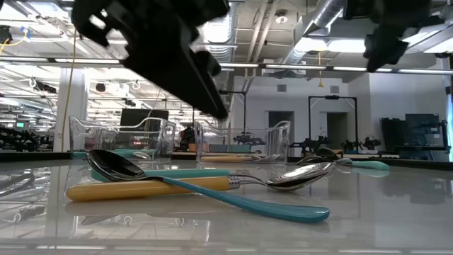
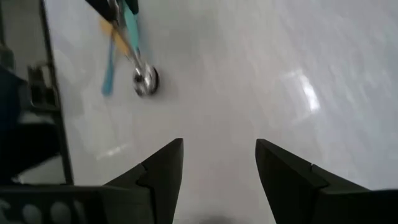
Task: Sort silverware by color (type)
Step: Put the green spoon into the top left transparent bin
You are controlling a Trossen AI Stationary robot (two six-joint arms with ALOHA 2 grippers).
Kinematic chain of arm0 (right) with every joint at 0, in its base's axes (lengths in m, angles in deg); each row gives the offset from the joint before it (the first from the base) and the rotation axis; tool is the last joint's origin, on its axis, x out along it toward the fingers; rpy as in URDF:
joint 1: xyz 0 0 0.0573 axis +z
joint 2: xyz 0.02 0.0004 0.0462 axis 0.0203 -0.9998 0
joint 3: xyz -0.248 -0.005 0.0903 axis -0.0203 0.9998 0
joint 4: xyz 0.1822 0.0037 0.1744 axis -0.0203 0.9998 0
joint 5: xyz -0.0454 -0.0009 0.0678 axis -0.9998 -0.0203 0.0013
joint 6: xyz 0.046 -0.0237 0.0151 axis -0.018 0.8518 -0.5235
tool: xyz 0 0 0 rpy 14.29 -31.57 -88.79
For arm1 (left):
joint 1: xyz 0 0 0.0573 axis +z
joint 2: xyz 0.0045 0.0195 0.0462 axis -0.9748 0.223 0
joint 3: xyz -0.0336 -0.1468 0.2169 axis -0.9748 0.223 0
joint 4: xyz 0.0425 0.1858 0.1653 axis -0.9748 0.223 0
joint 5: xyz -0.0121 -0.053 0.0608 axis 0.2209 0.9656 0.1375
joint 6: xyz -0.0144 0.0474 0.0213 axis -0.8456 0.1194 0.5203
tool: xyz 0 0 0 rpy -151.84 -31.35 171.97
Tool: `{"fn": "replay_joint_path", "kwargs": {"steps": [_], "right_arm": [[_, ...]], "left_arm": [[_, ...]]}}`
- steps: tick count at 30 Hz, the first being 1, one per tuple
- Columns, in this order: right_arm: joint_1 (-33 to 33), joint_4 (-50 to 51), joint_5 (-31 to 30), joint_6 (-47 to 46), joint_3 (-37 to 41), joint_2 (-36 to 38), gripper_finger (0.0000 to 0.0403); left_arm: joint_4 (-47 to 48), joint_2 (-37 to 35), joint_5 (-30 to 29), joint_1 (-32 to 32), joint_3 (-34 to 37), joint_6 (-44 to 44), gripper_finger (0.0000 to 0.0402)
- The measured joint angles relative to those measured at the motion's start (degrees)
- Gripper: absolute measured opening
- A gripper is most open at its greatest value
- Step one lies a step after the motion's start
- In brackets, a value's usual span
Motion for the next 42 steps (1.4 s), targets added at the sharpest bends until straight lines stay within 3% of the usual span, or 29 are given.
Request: {"fn": "replay_joint_path", "kwargs": {"steps": [6, 18, 31, 36, 39, 42], "right_arm": [[0.39, 2.7, -0.07, 1.59, 0.0, 3.55, 0.0223], [0.39, 5.07, -0.28, 1.96, 0.0, 6.92, 0.0223], [0.41, 5.03, -2.03, 2.04, 0.0, 7.08, 0.0223], [0.41, 4.97, -3.12, 1.98, 0.0, 7.08, 0.0223], [0.41, 4.89, -3.47, 1.98, 0.0, 7.08, 0.0223], [-0.01, 4.66, -4.02, 1.46, 0.0, 7.08, 0.0223]], "left_arm": [[0.04, 5.89, 0.15, -0.56, -3.43, -3.94, 0.0169], [6.73, 6.62, 0.04, -1.89, -3.86, -3.23, 0.0169], [6.75, 8.69, 2.1, -1.97, -3.85, -3.53, 0.0169], [7.01, 9.72, -1.04, -1.72, -4.03, -5.44, 0.0167], [7.3, 9.7, 0.05, -1.06, -4.03, -4.97, 0.0148], [7.9, 9.74, 1.14, -0.46, -4.03, -4.72, 0.0102]]}}
